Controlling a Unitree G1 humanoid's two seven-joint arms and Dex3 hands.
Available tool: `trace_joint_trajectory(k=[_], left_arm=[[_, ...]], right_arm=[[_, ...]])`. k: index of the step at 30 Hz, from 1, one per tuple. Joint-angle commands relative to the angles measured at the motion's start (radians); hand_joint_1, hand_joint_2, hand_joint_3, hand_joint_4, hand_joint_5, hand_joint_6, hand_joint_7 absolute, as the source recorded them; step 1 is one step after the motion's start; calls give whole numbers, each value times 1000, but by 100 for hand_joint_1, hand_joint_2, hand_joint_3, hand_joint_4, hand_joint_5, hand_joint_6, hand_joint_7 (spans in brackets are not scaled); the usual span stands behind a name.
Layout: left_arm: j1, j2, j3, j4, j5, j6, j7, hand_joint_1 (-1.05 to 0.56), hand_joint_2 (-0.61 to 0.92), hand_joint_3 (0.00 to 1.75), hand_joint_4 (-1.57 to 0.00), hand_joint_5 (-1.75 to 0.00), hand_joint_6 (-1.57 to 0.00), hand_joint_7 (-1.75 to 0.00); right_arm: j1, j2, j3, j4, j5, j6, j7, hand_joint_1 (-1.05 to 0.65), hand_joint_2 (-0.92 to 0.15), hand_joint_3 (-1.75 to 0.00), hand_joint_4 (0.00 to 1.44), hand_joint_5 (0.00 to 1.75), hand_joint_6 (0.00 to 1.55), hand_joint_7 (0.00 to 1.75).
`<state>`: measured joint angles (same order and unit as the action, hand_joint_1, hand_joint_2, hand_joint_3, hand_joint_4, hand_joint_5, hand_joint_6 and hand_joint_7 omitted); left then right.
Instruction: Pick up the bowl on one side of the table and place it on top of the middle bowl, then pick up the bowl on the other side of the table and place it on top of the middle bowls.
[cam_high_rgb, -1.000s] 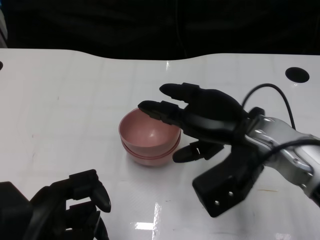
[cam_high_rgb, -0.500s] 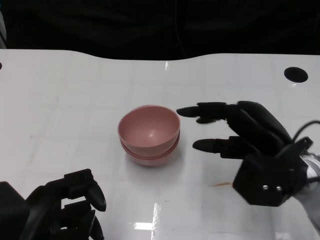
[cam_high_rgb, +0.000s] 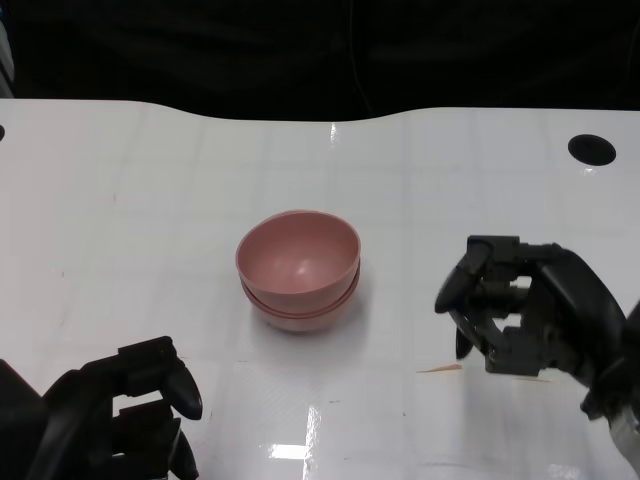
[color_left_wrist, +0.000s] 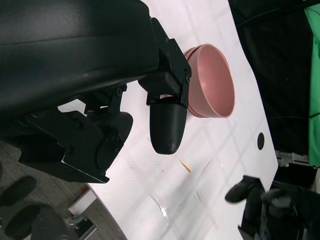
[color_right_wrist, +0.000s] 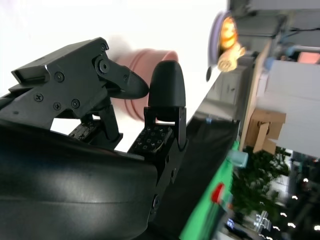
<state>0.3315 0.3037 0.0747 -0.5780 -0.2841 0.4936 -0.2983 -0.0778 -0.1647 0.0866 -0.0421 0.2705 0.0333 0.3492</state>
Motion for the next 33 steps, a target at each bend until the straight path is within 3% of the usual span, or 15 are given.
trace_joint_trajectory(k=[1, 3, 8, 14, 20, 29, 31, 33], left_arm=[[-1, 20, 11, 2, -10, 12, -17, 33, 85, 105, -74, -175, -58, -175], [-2, 22, 13, 4, -13, 10, -20, 33, 86, 104, -73, -175, -58, -175], [-4, 29, 20, 17, -14, -10, -36, 34, 87, 103, -76, -175, -59, -175], [-8, 33, 27, 28, -16, -7, -42, 35, 89, 100, -76, -175, -59, -175], [-7, 32, 28, 29, -14, -2, -37, 34, 90, 98, -74, -175, -57, -175], [-7, 31, 34, 48, -22, -22, -54, 32, 92, 94, -74, -175, -57, -175], [-6, 30, 35, 64, -19, -42, -61, 32, 92, 93, -75, -175, -57, -175], [-3, 32, 32, 77, -8, -65, -65, 31, 91, 93, -74, -175, -57, -175]], right_arm=[[41, 12, -57, -78, 168, 175, 30, -7, -62, -103, 84, 174, 74, 157], [56, 19, -80, -113, 236, 254, 30, -6, -63, -102, 84, 175, 74, 157], [136, 72, -136, -211, 391, 400, -22, -6, -52, -117, 95, 162, 87, 142], [204, 129, -189, -216, 498, 438, -23, -6, -46, -133, 85, 174, 79, 153], [247, 141, -211, -188, 517, 416, 11, -6, -49, -132, 84, 171, 80, 148], [305, 138, -235, -143, 481, 305, 112, -10, -63, -100, 97, 136, 90, 117], [304, 138, -242, -124, 483, 284, 133, -10, -63, -99, 98, 132, 92, 112], [298, 139, -250, -109, 491, 276, 143, -8, -58, -112, 97, 141, 92, 117]])
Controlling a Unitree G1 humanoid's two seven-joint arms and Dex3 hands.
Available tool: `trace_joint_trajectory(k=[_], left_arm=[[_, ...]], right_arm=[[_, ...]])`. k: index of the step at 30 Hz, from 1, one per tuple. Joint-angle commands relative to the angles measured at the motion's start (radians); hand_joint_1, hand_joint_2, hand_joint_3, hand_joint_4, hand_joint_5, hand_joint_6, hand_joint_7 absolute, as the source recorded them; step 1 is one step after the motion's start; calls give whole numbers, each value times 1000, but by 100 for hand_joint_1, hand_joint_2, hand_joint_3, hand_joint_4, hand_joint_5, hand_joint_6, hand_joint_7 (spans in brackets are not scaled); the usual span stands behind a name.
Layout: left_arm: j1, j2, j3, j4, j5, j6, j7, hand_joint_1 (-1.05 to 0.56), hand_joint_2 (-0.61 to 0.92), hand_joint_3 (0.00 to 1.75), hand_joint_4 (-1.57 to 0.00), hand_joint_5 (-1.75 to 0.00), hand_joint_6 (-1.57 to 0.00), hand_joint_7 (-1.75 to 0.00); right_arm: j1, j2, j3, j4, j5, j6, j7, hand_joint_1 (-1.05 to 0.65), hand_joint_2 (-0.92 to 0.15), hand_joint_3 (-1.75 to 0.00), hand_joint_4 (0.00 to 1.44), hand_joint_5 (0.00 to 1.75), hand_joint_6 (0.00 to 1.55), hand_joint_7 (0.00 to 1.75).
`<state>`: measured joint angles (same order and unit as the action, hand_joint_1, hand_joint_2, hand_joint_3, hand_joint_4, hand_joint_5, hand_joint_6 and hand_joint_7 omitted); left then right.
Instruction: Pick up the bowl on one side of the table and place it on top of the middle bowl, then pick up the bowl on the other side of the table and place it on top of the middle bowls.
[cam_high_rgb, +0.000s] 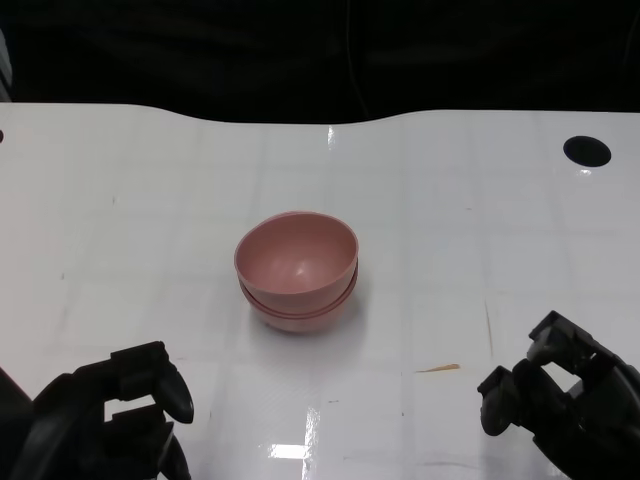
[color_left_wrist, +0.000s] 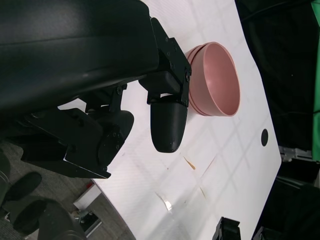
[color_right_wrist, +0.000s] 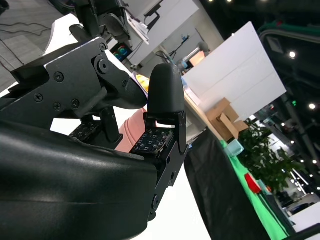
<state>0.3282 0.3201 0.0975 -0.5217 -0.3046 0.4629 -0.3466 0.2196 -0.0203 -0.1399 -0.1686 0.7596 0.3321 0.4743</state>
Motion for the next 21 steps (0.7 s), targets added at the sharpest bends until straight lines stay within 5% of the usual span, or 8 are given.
trace_joint_trajectory(k=[1, 12, 21], left_arm=[[1, 17, 7, 24, 15, -40, -17, 30, 90, 93, -74, -175, -57, -175], [1, 15, 10, 27, 7, -53, -13, 28, 88, 95, -73, -175, -57, -175], [0, 18, 6, 27, 14, -49, -6, 28, 87, 96, -73, -175, -58, -175]], right_arm=[[-2, -4, -27, 21, 6, -22, 21, -7, -56, -116, 98, 146, 91, 122], [27, -1, -28, 4, -4, -25, 41, -5, -56, -125, 92, 168, 81, 147], [31, -7, -24, 16, -23, -30, 48, -4, -57, -122, 91, 170, 80, 147]])
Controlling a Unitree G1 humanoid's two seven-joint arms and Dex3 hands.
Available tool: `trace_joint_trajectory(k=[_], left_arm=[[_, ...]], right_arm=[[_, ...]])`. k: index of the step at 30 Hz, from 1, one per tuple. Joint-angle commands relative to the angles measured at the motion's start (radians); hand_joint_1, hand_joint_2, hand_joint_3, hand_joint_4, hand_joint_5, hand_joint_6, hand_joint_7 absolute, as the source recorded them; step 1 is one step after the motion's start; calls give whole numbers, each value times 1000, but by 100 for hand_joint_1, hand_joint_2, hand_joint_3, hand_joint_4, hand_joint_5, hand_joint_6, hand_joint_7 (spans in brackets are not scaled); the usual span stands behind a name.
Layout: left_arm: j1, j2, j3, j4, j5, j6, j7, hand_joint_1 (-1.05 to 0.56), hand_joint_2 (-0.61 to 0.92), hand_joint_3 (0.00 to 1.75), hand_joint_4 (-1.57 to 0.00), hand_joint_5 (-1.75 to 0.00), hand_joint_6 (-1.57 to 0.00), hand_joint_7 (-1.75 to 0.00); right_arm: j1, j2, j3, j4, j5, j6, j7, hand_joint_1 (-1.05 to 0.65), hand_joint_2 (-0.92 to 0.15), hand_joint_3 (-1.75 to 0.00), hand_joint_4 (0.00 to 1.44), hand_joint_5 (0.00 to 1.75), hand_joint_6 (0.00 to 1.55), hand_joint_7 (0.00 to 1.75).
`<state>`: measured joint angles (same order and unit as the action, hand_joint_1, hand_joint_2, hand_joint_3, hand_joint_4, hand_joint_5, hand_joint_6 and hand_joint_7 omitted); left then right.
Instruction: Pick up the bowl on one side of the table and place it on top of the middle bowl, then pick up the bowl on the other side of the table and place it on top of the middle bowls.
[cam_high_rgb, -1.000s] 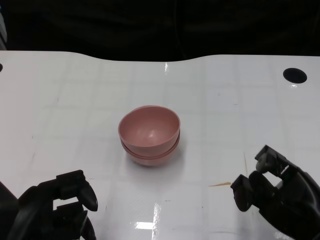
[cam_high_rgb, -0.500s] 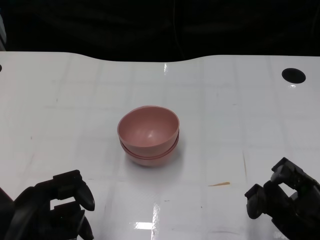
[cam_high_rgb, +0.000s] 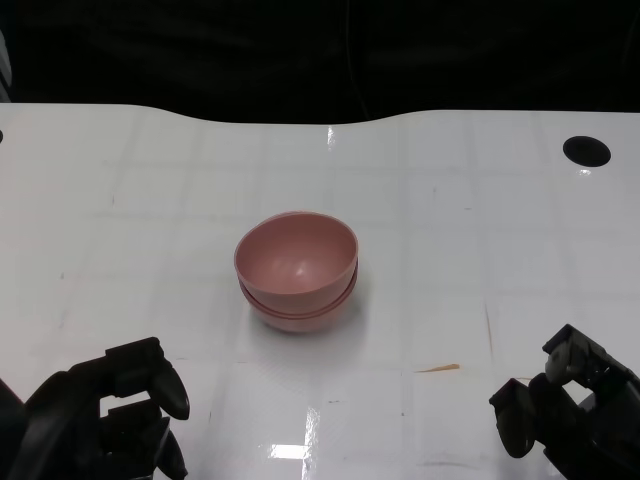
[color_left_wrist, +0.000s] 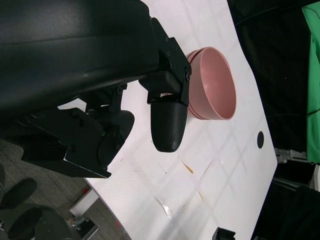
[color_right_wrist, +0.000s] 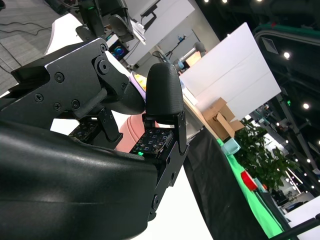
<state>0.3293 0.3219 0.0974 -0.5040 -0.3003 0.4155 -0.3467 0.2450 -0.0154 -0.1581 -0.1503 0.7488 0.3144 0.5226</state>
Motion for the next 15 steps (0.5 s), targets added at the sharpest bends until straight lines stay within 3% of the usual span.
trace_joint_trajectory(k=[1, 15], left_arm=[[-1, 14, 7, 9, 9, -1, -4, 28, 87, 96, -73, -175, -58, -175], [-4, 8, 8, 16, 9, -2, 0, 28, 88, 95, -73, -175, -57, -175]], right_arm=[[4, -11, -6, 1, -14, -13, 3, -5, -57, -122, 91, 170, 80, 146], [-6, -10, -4, 24, -38, -26, 28, -4, -59, -119, 90, 174, 78, 151]])
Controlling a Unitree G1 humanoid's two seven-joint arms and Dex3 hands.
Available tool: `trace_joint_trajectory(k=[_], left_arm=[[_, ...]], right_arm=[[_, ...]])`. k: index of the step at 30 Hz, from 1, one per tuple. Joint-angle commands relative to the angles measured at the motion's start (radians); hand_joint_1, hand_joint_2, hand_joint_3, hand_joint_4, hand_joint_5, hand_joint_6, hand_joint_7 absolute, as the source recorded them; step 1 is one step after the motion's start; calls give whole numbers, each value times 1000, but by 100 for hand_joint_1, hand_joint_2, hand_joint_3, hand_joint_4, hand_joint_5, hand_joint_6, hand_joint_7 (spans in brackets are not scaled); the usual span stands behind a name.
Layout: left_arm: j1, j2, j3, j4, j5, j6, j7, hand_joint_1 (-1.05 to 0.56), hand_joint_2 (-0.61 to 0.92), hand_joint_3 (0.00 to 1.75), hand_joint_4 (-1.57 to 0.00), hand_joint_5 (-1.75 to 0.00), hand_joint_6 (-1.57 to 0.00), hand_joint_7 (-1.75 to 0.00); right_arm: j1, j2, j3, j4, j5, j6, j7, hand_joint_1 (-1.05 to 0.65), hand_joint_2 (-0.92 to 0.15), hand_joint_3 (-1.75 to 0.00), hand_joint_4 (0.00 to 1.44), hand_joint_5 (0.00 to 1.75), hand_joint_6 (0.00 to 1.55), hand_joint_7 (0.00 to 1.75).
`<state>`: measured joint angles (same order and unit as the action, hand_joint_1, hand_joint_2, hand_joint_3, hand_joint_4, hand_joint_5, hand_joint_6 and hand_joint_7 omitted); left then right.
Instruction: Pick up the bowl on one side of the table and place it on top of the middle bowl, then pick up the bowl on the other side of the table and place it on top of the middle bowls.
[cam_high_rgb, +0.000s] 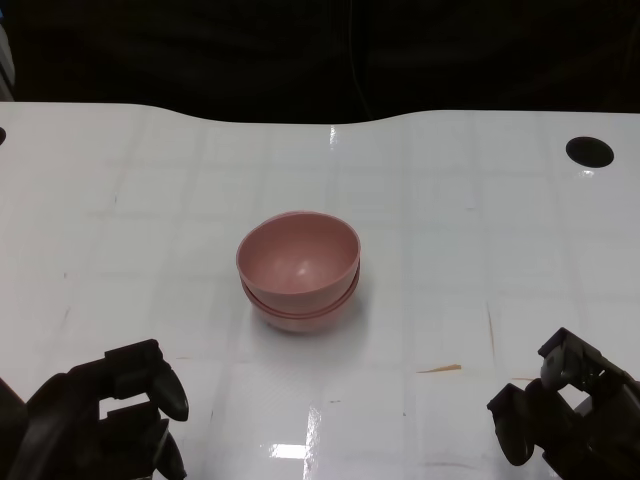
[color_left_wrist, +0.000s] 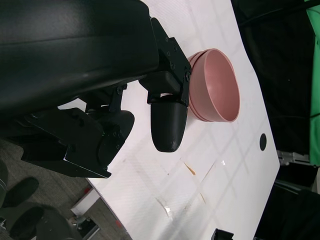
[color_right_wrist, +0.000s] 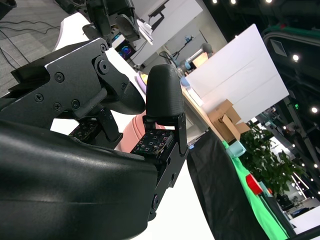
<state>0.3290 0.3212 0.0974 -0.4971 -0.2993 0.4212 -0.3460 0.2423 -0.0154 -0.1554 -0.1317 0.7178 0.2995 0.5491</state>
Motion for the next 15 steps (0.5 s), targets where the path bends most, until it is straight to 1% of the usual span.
trace_joint_trajectory(k=[1, 6, 12, 15], left_arm=[[-3, 7, 8, 14, 8, -15, -4, 28, 88, 95, -73, -175, -57, -175], [-8, 2, 7, 34, -4, -48, -19, 30, 87, 101, -77, -175, -60, -175], [-2, 2, 9, 16, 2, -33, -3, 30, 87, 100, -75, -175, -59, -175], [-2, 2, 13, 27, -3, -50, -14, 31, 88, 100, -76, -175, -59, -175]], right_arm=[[-3, -8, -8, 7, -5, -9, -1, -4, -59, -119, 90, 174, 78, 150], [-7, -9, -12, 12, -1, -6, -1, -5, -58, -119, 92, 172, 79, 150], [0, -12, -5, -2, -12, -6, -9, -3, -55, -123, 92, 173, 80, 150], [3, -5, -4, -3, -18, -12, -10, -3, -55, -124, 92, 173, 80, 150]])
